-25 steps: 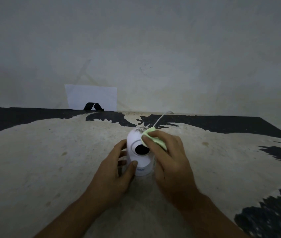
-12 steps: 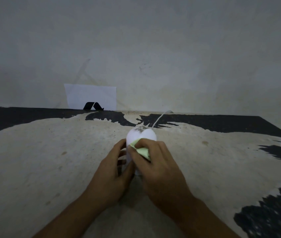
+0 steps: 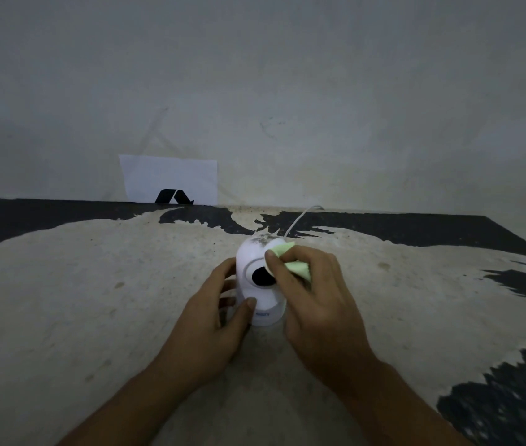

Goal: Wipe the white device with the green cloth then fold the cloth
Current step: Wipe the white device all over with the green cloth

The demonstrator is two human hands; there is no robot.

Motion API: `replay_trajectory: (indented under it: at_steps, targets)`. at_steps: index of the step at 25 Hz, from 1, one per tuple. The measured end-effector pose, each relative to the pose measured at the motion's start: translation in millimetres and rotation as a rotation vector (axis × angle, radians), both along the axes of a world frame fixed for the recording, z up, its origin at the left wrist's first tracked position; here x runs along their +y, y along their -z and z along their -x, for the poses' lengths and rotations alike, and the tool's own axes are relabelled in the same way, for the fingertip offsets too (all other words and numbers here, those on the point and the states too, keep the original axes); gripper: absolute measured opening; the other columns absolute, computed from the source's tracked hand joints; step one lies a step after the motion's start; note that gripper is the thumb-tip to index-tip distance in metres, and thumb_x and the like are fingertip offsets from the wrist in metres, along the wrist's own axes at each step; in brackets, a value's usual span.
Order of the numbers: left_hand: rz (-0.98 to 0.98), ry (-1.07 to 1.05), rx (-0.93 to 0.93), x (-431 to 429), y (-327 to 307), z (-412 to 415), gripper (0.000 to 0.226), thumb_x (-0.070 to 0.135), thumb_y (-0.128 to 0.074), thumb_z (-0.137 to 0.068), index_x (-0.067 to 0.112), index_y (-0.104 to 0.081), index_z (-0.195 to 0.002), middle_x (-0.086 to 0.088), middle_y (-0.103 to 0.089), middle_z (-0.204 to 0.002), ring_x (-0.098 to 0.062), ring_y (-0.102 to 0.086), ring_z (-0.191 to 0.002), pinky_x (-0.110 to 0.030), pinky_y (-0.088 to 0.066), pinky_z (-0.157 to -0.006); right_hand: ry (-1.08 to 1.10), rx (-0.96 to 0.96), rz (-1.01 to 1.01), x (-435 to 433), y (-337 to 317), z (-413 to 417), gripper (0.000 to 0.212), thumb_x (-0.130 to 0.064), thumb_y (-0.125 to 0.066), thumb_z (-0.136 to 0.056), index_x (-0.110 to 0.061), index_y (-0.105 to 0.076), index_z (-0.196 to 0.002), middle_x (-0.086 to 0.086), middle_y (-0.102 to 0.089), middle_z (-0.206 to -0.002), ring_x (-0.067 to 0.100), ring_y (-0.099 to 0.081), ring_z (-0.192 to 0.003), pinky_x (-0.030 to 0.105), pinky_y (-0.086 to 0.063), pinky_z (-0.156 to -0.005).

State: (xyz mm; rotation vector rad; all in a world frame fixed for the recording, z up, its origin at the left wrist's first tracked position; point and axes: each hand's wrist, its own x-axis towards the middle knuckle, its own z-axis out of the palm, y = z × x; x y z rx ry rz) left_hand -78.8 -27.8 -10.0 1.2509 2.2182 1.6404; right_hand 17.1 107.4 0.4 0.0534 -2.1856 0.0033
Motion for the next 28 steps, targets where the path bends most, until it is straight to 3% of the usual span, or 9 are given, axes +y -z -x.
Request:
replay_trajectory:
  at_steps: [4,7,10,13,16,18,21,25,28]
  targets:
    - [-0.013,0.004,-0.019,0,1,0,0.045,0.058,-0.051,-0.073,0.069,-0.029,-0.111,0.04,-0.049,-0.108,0.022,-0.045,-0.105,0.002,-0.041,-0.072,-0.123,-0.101,-0.023,-1,0,-5,0.031,-0.019,-0.052,-0.095,-0.005,-0.061,-0.121,0.017,-0.063,-0.111,0.025,-0.057,-0.099,0.032,-0.054,-0.075]
    - [0.001,-0.005,0.009,0,0,0,0.048,0.058,-0.051,-0.072,0.073,-0.024,-0.109,0.053,-0.044,-0.103,0.028,-0.041,-0.101,0.005,-0.038,-0.069,-0.117,-0.004,0.151,8,-4,-6,0.031,-0.01,-0.048,-0.095,0.0,-0.059,-0.122,0.02,-0.06,-0.113,0.023,-0.058,-0.102,0.025,-0.053,-0.082]
    - [0.003,-0.008,0.019,0,1,-1,0.049,0.059,-0.05,-0.072,0.069,-0.024,-0.113,0.043,-0.043,-0.112,0.025,-0.042,-0.105,0.003,-0.04,-0.072,-0.12,-0.001,0.268,13,-2,-9,0.03,0.002,-0.06,-0.085,0.002,-0.062,-0.115,0.015,-0.061,-0.106,0.018,-0.059,-0.094,0.018,-0.051,-0.079]
    - [-0.009,-0.001,0.024,-1,1,-1,0.05,0.057,-0.051,-0.074,0.066,-0.026,-0.116,0.038,-0.046,-0.115,0.021,-0.043,-0.109,0.001,-0.041,-0.076,-0.109,0.013,0.314,12,-4,-10,0.017,0.003,-0.066,-0.079,0.0,-0.065,-0.097,0.011,-0.063,-0.093,0.014,-0.058,-0.083,0.017,-0.049,-0.074]
    - [-0.006,-0.002,0.028,-1,1,-1,0.051,0.057,-0.05,-0.074,0.062,-0.027,-0.119,0.032,-0.049,-0.12,0.014,-0.045,-0.113,-0.006,-0.045,-0.08,-0.112,0.043,0.343,12,-8,-10,0.016,0.002,-0.069,-0.078,0.0,-0.065,-0.094,0.01,-0.063,-0.09,0.008,-0.056,-0.081,0.011,-0.046,-0.074]
    - [-0.002,-0.006,0.031,-1,1,-1,0.05,0.057,-0.05,-0.074,0.064,-0.026,-0.117,0.033,-0.048,-0.119,0.015,-0.045,-0.111,-0.006,-0.044,-0.079,-0.124,-0.029,0.362,11,-6,-12,0.01,0.001,-0.07,-0.078,-0.003,-0.064,-0.086,0.008,-0.06,-0.083,0.01,-0.053,-0.072,0.016,-0.047,-0.064]
    - [-0.002,-0.008,0.042,-1,1,-2,0.049,0.057,-0.05,-0.074,0.065,-0.027,-0.115,0.036,-0.047,-0.116,0.019,-0.044,-0.11,-0.005,-0.043,-0.078,-0.113,-0.167,0.422,11,-5,-14,0.012,-0.005,-0.071,-0.077,-0.007,-0.059,-0.073,0.006,-0.057,-0.07,0.017,-0.05,-0.061,0.036,-0.046,-0.054]
    - [0.015,-0.013,0.034,-1,1,0,0.049,0.056,-0.051,-0.074,0.064,-0.026,-0.116,0.036,-0.046,-0.116,0.021,-0.043,-0.107,-0.004,-0.042,-0.077,-0.14,-0.103,0.477,11,-8,-14,0.01,-0.006,-0.071,-0.078,-0.007,-0.062,-0.074,0.006,-0.059,-0.069,0.017,-0.054,-0.06,0.035,-0.047,-0.053]
    - [0.008,-0.013,0.03,-1,1,-1,0.049,0.054,-0.052,-0.075,0.064,-0.027,-0.115,0.037,-0.047,-0.115,0.02,-0.044,-0.108,-0.002,-0.041,-0.077,-0.136,-0.316,0.462,3,0,-16,0.01,-0.014,-0.068,-0.08,-0.009,-0.062,-0.075,0.006,-0.06,-0.07,0.018,-0.054,-0.062,0.04,-0.048,-0.056]
